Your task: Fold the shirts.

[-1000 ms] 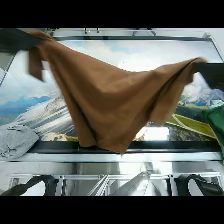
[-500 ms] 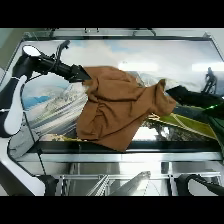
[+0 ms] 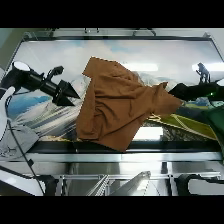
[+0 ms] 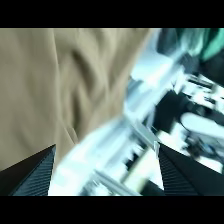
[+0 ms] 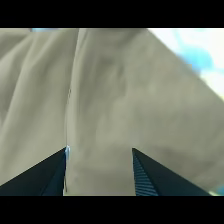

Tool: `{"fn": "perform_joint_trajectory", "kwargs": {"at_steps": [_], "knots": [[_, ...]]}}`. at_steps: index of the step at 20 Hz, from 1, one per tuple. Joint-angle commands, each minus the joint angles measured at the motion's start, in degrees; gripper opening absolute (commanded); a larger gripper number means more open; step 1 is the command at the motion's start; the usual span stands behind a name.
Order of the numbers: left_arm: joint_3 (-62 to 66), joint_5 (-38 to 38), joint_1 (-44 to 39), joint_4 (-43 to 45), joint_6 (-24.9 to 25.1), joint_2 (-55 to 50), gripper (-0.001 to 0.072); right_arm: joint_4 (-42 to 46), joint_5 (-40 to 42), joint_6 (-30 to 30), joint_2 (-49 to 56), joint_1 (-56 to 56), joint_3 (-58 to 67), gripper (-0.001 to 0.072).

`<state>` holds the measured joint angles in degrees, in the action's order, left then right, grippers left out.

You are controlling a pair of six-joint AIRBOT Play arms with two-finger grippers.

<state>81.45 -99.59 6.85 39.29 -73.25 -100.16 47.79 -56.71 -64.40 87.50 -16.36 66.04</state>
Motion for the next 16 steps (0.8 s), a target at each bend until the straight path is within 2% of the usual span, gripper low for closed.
{"fn": "perform_joint_trajectory", "kwargs": {"at_steps": [1,3,5,6,12,13,15,16], "knots": [[-22.91,6.78,0.31,0.24,1.25,11.74,0.0718,0.87,-7.69,-4.39,9.88,0.02,12.70,0.0465],[-33.68,12.48,0.15,0.24,0.94,16.55,0.0706,-1.42,-9.86,-5.51,15.02,0.07,17.29,0.0465],[-42.58,18.01,-0.52,0.24,0.55,20.37,0.0596,-4.61,-11.54,-5.40,18.95,0.09,19.87,0.0465],[-45.68,20.24,-0.85,0.24,0.57,21.62,0.0583,-5.88,-11.76,-4.57,20.35,0.28,20.46,0.0465],[-53.33,34.75,-4.96,0.20,0.57,23.71,0.0582,-6.47,-10.08,-4.42,24.04,3.82,20.61,0.0459],[-52.30,35.98,-5.62,0.13,0.57,22.49,0.0582,-6.47,-9.51,-4.39,24.22,4.52,20.61,0.0421],[-48.92,37.70,-6.93,0.20,0.59,19.67,0.0553,-6.51,-8.94,-4.44,24.28,5.51,20.61,0.0207],[-46.73,37.90,-7.56,0.28,0.96,18.10,0.0406,-6.73,-8.94,-4.48,24.28,5.73,20.61,0.0061]]}}
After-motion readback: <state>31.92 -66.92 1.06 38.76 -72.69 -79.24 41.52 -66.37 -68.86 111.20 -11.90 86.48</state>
